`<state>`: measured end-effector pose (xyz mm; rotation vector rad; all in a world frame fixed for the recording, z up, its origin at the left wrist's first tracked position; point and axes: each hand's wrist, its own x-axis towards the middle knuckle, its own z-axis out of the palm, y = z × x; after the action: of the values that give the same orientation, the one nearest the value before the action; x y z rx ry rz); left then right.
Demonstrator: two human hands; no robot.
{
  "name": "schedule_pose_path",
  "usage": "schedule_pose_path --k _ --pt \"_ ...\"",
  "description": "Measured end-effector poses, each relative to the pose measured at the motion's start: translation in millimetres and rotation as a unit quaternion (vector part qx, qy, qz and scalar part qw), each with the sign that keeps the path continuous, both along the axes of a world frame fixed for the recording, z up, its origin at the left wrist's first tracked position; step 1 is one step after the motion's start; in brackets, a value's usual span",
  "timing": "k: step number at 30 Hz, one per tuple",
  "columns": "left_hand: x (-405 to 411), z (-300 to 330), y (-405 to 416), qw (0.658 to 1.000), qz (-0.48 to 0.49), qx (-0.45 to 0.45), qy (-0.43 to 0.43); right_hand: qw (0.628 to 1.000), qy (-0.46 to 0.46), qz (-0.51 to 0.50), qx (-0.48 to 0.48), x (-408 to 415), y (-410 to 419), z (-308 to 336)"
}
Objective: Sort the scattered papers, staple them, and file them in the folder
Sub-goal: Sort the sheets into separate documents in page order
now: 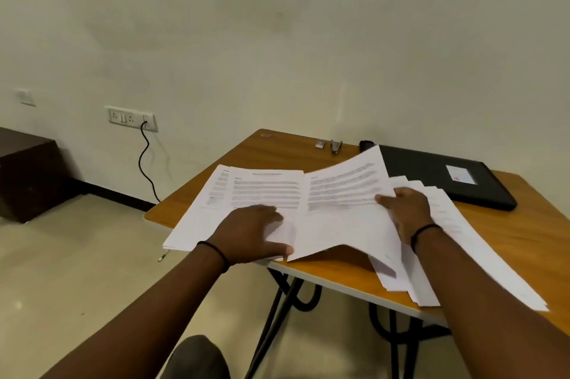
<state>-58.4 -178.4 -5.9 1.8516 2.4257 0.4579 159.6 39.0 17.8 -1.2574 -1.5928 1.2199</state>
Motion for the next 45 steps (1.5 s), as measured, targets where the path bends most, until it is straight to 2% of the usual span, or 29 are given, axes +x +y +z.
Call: schedule_pose_path --k 3,5,9,13,17,23,25,29,32,35,37,39,42,43,45 --pt "7.9 1.4 1.1 0.998 -0.009 0.017 -0.053 0.998 0.032 -0.008 -0.046 3.2 7.7 10.3" --pt "9.9 -1.4 3.9 0.998 -0.005 0.010 -0.057 0.998 0.031 -0.010 -0.053 4.8 11.1 11.5" --pt "12.6 -1.7 3.6 1.000 -0.005 0.014 0.005 0.999 -0.002 -0.017 -0.047 11.6 5.6 10.8" --pt "22.4 3.2 3.7 0.999 -0.021 -0.005 0.038 0.997 0.012 -0.002 -0.075 20.8 -2.0 3.9" --pt "30.3 -0.4 7.2 0.989 -0.055 -0.033 0.132 0.996 0.030 0.004 -0.087 25.5 -8.0 -4.8" --pt "25.7 -4.2 -2.4 0.987 -0.106 0.004 0.122 0.995 0.050 -0.005 -0.092 28.0 -10.3 -8.3" --pt "26.0 -4.3 -7.6 0.989 -0.110 0.022 0.094 0.995 0.045 0.000 -0.087 28.6 -12.3 -7.6" --pt "27.4 1.7 -10.9 0.994 -0.085 0.049 -0.048 0.996 0.036 0.006 -0.077 28.7 -14.5 -8.2" --pt "25.5 2.6 -6.1 0.983 0.021 0.136 -0.118 0.997 0.028 0.005 -0.074 30.2 -14.9 -7.8" --pt "19.2 0.3 -4.1 0.944 0.136 0.251 -0.165 0.996 0.032 0.005 -0.079 30.9 -13.2 -8.8" --pt "17.2 -1.5 -8.4 0.937 0.137 0.290 -0.135 0.996 0.028 0.000 -0.079 31.0 -13.5 -9.1" --pt "14.3 -4.5 -15.3 0.953 0.069 0.290 -0.051 0.996 0.029 -0.005 -0.082 30.7 -13.3 -9.5" --pt "9.8 -14.5 -23.7 0.975 -0.049 0.205 0.075 0.996 0.027 -0.001 -0.080 29.9 -13.7 -10.0" --pt "9.0 -17.1 -25.6 0.975 -0.073 0.185 0.097 0.997 0.023 -0.002 -0.076 30.0 -13.3 -10.7" --pt "10.5 -18.2 -31.0 0.979 -0.101 0.151 0.089 0.997 0.020 -0.003 -0.070 30.5 -13.6 -10.9"
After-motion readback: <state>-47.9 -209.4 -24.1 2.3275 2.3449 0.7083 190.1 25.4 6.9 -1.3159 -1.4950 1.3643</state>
